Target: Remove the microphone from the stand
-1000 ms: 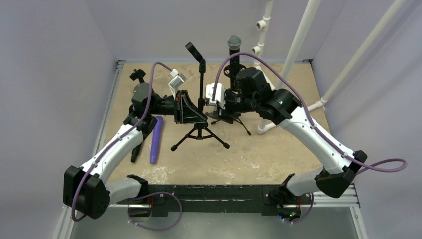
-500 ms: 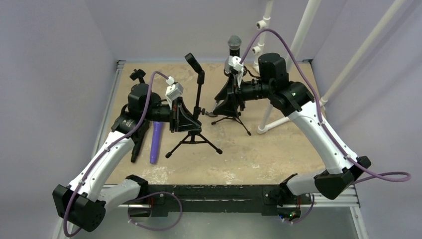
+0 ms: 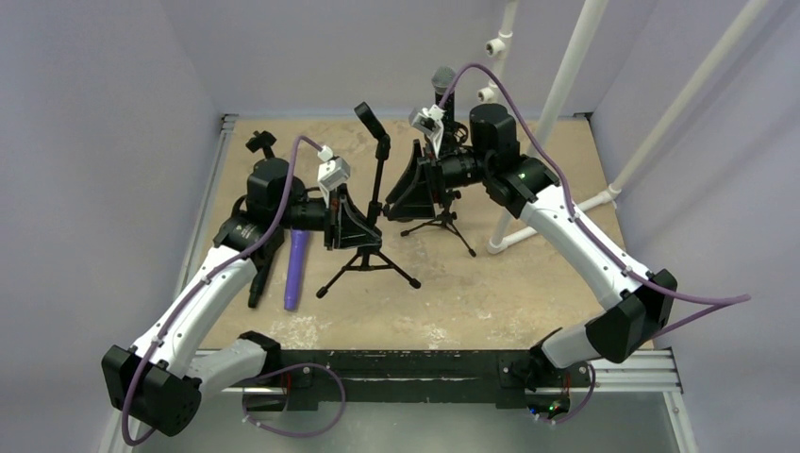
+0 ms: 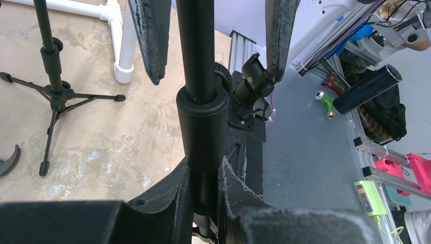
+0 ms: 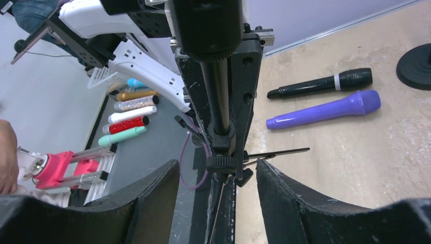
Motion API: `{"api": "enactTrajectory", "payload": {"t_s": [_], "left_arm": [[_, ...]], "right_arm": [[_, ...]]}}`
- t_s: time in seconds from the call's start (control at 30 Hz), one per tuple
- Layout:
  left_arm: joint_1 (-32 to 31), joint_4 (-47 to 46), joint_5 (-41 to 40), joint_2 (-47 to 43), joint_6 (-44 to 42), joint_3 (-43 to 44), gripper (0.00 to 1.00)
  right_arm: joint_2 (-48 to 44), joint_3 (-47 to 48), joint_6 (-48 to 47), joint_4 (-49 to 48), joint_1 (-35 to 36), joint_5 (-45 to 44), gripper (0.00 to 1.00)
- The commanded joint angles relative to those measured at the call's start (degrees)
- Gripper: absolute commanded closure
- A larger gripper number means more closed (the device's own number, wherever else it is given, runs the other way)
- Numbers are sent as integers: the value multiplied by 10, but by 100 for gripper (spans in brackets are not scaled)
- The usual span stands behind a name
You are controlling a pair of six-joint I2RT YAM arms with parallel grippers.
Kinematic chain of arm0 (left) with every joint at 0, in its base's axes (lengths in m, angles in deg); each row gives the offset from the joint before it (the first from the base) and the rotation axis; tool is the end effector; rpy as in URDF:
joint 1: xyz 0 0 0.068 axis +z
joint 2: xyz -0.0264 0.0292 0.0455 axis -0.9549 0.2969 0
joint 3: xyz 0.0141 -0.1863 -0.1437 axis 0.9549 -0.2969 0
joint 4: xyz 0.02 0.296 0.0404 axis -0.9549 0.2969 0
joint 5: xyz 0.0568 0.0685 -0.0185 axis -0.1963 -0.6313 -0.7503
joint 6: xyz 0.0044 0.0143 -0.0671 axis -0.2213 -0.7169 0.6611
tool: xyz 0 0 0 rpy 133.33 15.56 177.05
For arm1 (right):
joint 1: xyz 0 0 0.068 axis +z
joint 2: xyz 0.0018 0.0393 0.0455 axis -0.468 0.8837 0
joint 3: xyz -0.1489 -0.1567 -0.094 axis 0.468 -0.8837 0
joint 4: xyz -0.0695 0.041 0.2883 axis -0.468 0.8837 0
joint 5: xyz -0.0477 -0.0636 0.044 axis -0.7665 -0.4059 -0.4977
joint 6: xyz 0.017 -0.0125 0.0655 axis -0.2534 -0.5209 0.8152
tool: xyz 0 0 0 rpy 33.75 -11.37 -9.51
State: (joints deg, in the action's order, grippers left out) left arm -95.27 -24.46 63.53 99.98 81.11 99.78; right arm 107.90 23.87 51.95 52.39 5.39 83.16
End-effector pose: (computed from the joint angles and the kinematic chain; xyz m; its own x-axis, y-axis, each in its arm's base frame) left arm 0.2504 -0.1578 0.3199 -0.4679 0.0925 -0.8789 0.8823 0.1072 -0.4584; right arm 0.2827 0.2450 0.3811 -0.4429 -0.1730 -0.8797 -0.8873 -0.0560 0.4578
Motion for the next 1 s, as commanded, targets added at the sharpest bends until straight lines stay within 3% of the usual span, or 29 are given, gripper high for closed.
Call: {"api": "enactTrajectory", "payload": {"t_s": [0.0,0.23,0.7,0.83,0.97], "left_arm": [[-1,-37,5,0,-9,29,100],[-1,-45,4,3,1,32,100],[-1,-56,5,6,12,34,100],[-1,-58,5,6,15,33,100],[-1,-74,8,6,30,27,100]], "right_arm": [[-6,-1,34,-56,-2,22,45],[1,-2,20,-53,3,6,62],[9,-6,-23,-14,22,-18,63],[8,-4,-42,2,25,-29,73],[4,8,-91,42,27,-71,100]]}}
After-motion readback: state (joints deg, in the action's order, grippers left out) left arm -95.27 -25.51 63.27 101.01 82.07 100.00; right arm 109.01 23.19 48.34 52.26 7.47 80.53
